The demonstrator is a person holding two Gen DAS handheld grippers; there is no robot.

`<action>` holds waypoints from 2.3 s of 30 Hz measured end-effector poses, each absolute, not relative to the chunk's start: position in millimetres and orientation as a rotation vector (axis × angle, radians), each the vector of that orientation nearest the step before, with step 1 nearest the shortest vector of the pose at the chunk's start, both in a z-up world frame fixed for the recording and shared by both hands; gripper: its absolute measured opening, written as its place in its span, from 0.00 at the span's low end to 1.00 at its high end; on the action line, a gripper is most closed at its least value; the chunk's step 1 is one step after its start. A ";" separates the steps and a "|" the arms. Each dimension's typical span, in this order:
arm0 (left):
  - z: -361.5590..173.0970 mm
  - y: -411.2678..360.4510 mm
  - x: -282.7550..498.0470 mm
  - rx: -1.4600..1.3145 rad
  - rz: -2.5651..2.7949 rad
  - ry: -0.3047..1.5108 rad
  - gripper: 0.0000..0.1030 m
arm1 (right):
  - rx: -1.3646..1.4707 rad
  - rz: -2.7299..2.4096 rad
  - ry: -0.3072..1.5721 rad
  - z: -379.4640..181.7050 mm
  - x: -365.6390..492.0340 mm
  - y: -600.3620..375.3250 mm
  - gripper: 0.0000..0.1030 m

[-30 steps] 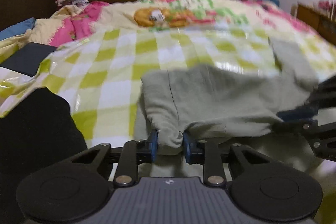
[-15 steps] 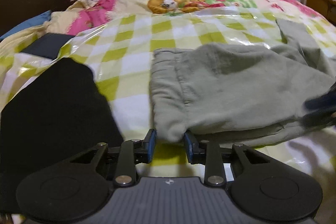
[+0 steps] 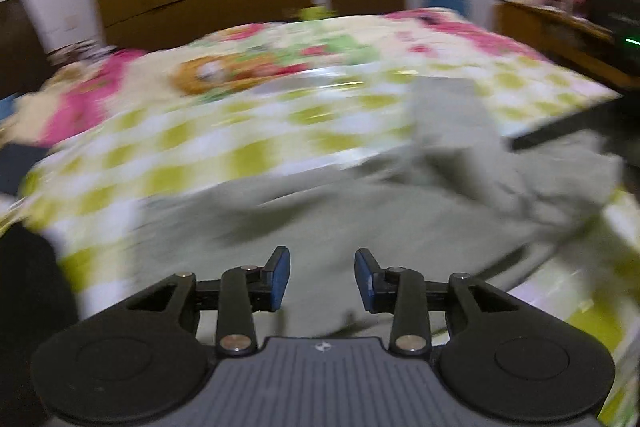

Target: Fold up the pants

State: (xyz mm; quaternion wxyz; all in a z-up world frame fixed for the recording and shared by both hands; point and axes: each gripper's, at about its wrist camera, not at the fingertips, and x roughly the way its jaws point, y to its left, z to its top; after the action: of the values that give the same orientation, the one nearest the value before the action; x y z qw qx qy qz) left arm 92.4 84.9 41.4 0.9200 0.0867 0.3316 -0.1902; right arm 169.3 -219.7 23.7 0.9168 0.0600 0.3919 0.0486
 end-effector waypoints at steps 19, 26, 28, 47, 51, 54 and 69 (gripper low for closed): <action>10.2 -100.3 150.4 0.207 -0.567 0.727 0.53 | 0.513 0.023 0.769 -33.4 335.7 -353.9 0.35; 13.4 -104.9 148.6 0.243 -0.548 0.730 0.53 | 0.714 0.022 0.724 -35.4 332.1 -382.4 0.03; 14.7 -107.7 148.2 0.247 -0.549 0.727 0.53 | 0.728 0.030 0.685 -24.2 318.9 -390.2 0.03; 14.4 -185.6 98.2 0.377 -0.738 0.726 0.55 | 0.783 -0.205 0.643 -2.0 78.4 -505.8 0.04; 14.3 -191.1 92.6 0.402 -0.733 0.739 0.55 | 0.901 -0.193 0.635 -22.3 77.7 -512.1 0.09; 14.7 -195.2 93.6 0.395 -0.726 0.750 0.55 | 0.966 -0.192 0.609 -26.5 83.1 -523.4 0.13; 10.9 -245.8 89.0 0.435 -0.800 0.740 0.56 | 1.041 -0.385 0.556 -43.8 77.5 -581.5 0.00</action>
State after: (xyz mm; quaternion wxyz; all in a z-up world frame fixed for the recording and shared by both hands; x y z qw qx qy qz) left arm 89.0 -245.8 10.9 0.8326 0.2053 0.3493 -0.3775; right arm 77.5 -581.5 -43.8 0.8134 0.4878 0.2605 -0.1804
